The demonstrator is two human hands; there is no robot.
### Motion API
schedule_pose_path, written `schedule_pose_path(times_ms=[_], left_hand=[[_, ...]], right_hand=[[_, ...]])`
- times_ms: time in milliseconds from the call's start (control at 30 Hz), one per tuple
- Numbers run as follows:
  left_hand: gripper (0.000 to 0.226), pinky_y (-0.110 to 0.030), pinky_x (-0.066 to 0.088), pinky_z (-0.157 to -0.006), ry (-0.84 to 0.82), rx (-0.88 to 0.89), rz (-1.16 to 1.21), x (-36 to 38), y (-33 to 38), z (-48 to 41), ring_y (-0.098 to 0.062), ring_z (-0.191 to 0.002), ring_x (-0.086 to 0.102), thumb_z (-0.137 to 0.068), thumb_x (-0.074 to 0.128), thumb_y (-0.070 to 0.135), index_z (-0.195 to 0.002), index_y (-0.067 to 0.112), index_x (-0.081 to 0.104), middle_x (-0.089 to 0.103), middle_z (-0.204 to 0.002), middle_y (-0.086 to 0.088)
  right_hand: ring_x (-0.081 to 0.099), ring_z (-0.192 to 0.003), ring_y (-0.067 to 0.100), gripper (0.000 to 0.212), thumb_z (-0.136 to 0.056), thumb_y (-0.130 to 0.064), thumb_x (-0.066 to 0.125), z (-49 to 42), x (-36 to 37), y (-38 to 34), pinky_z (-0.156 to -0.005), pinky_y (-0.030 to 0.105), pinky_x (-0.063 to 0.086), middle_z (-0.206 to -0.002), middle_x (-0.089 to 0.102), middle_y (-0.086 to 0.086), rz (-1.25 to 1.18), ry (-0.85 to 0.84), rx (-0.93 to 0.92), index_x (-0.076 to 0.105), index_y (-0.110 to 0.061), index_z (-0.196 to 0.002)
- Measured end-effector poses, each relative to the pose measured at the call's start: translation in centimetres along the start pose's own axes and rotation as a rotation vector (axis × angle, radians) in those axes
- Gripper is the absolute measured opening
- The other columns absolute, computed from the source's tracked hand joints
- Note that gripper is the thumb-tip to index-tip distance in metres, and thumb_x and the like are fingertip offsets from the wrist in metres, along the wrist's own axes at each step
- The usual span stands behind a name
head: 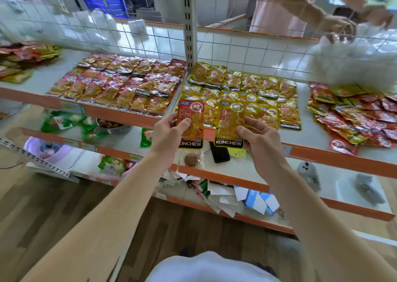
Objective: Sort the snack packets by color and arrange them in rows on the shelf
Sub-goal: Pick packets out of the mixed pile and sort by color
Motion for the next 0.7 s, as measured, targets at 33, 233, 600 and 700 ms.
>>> schedule_pose_path(times_ms=[33,233,600,700], left_hand=[[0.021,-0.05,0.057,-0.095,0.014,-0.002,0.008,-1.0,0.0,-0.5,-0.024,-0.097,0.073,-0.095,0.067,0.014,-0.113,0.025,0.065,0.076,-0.103,-0.003],[0.048,-0.042,0.057,-0.095,0.026,0.0,0.013,-5.0,-0.3,-1.8,-0.021,-0.101,0.072,-0.093,0.069,0.013,-0.139,0.018,0.056,0.074,-0.111,-0.006],[0.048,-0.043,0.054,-0.1,0.046,-0.05,0.038,-5.4,0.4,-5.3,-0.023,-0.104,0.071,-0.093,0.069,0.011,-0.138,0.022,0.056,0.075,-0.109,-0.004],[0.053,-0.045,0.053,-0.102,0.063,-0.062,0.008,-5.4,0.9,-6.3,-0.026,-0.105,0.071,-0.093,0.069,0.011,-0.143,0.018,0.052,0.074,-0.11,-0.005]], right_hand=[[0.07,-0.092,0.011,0.035,-0.091,-0.009,0.07,0.0,0.9,0.1,-0.079,0.027,0.054,-0.098,0.074,-0.003,-0.003,0.0,0.001,0.063,-0.015,-0.124],[0.069,-0.09,0.008,0.027,-0.091,-0.01,0.07,-0.3,4.8,1.2,-0.081,0.026,0.051,-0.091,0.073,-0.01,0.008,-0.001,0.002,0.064,-0.022,-0.115],[0.072,-0.098,0.022,0.026,-0.09,-0.006,0.07,-4.3,7.0,0.9,-0.092,0.045,0.057,-0.101,0.075,0.004,0.021,-0.009,0.03,0.065,-0.018,-0.113],[0.069,-0.079,0.004,0.034,-0.092,-0.008,0.068,-5.9,7.7,0.4,-0.072,0.021,0.055,-0.092,0.072,-0.005,0.078,-0.024,0.014,0.063,-0.012,-0.125]])
Point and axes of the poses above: each hand's wrist, its own z-axis away from the middle knuckle, its own x-axis out of the palm, y = z × x, the point moved 4 cm from there along -z, towards the middle knuckle
